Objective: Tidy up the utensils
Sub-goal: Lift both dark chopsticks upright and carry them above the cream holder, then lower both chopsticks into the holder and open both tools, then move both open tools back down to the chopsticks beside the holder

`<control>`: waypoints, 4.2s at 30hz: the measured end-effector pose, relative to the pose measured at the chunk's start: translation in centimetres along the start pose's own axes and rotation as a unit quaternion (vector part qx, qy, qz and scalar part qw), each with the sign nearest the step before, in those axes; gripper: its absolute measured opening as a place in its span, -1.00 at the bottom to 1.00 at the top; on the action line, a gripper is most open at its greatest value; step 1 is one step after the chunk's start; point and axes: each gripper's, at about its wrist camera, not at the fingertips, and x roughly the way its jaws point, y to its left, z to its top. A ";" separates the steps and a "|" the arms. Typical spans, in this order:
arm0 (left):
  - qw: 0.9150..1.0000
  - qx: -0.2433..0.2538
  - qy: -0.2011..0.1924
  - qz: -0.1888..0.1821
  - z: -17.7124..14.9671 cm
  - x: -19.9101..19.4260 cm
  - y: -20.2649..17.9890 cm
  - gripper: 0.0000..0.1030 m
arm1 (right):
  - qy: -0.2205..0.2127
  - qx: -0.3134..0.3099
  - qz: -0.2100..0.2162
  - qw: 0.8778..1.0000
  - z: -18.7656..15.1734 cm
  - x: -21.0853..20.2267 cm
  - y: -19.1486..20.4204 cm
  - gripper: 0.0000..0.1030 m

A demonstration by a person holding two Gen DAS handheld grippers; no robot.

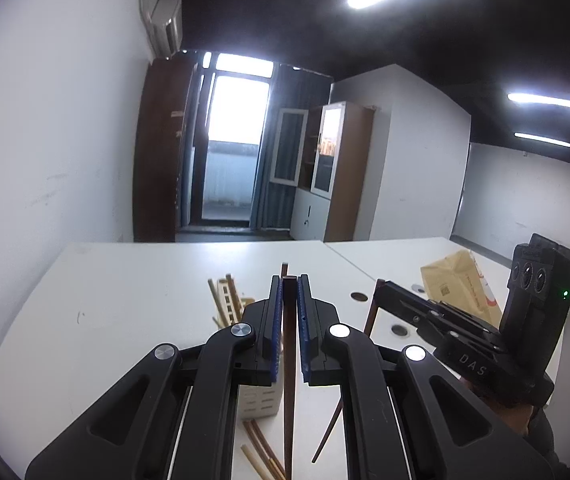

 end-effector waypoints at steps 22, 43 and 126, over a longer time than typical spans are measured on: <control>0.993 -0.004 -0.106 0.044 6.0 2.3 -0.6 -0.87 | -0.072 -0.035 -0.047 0.996 7.0 2.3 0.6 -0.85; 0.979 -0.065 -0.153 0.118 3.6 8.6 2.2 -0.87 | -0.127 0.015 -0.086 0.988 4.3 7.3 -3.5 -0.85; 0.935 -0.065 0.320 0.139 -21.5 16.9 9.2 0.64 | 0.340 -0.028 -0.112 0.933 -20.8 15.6 -3.9 -0.61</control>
